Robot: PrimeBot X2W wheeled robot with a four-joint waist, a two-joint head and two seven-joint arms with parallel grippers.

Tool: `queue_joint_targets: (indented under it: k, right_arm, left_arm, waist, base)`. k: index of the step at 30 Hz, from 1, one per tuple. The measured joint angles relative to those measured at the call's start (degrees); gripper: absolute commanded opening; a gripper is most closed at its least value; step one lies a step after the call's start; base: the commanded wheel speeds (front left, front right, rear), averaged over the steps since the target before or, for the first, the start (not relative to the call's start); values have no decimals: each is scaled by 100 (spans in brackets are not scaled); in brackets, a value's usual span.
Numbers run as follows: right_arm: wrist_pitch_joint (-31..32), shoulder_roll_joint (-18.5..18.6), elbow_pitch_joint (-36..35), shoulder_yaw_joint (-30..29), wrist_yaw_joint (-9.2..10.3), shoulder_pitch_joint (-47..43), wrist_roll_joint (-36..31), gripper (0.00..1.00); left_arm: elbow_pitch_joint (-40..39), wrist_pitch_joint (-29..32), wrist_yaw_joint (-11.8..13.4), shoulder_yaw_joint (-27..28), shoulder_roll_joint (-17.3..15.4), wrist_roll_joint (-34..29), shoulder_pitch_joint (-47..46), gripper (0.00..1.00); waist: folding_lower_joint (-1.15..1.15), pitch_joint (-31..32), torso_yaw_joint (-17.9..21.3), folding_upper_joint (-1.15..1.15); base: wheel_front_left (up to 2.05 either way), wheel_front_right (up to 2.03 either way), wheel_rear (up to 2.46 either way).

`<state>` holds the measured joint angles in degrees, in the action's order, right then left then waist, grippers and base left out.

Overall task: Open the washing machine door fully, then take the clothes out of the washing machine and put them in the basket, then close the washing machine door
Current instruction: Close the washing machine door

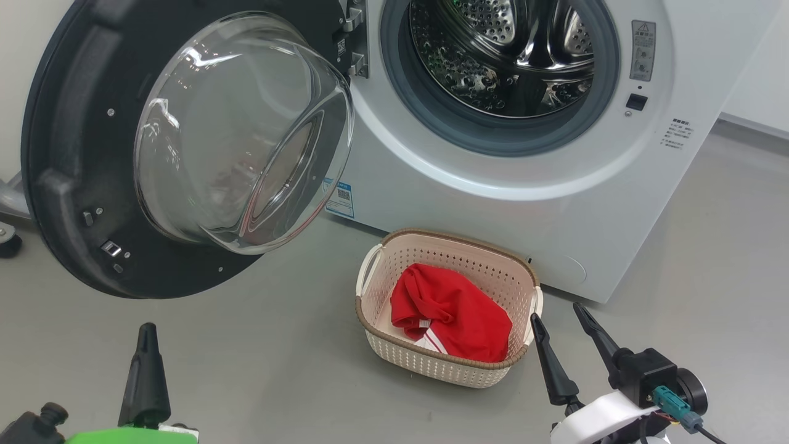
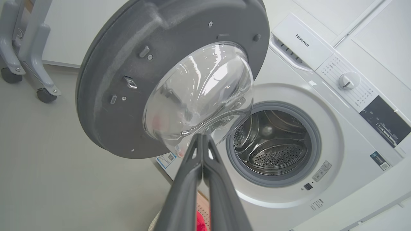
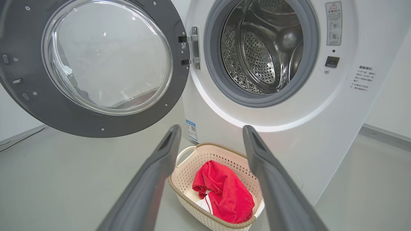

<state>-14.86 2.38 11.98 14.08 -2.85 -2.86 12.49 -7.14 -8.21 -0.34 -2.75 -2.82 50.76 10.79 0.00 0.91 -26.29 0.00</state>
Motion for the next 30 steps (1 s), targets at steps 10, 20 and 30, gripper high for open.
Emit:
queue_joint_targets:
  k: [10, 20, 30]
  right_arm:
    - [1, 1, -25, 9, 1, 12, -2, 100]
    - [0, 7, -77, 31, 2, 141, -124, 100]
    - [1, 137, -111, 12, -2, 354, -209, 100]
  left_arm:
    - [-698, -398, -381, 263, 19, 2822, -103, 0]
    - [-745, 255, -497, 1979, -413, 4623, -788, 0]
    - [452, 1414, 101, 2626, -1806, 5566, -1274, 0]
  waist:
    - [0, -136, -47, 0]
    - [0, -359, 31, 0]
    - [0, -658, 240, 0]
  base:
    - [0, 0, 0]
    - [0, 0, 0]
    - [0, 0, 0]
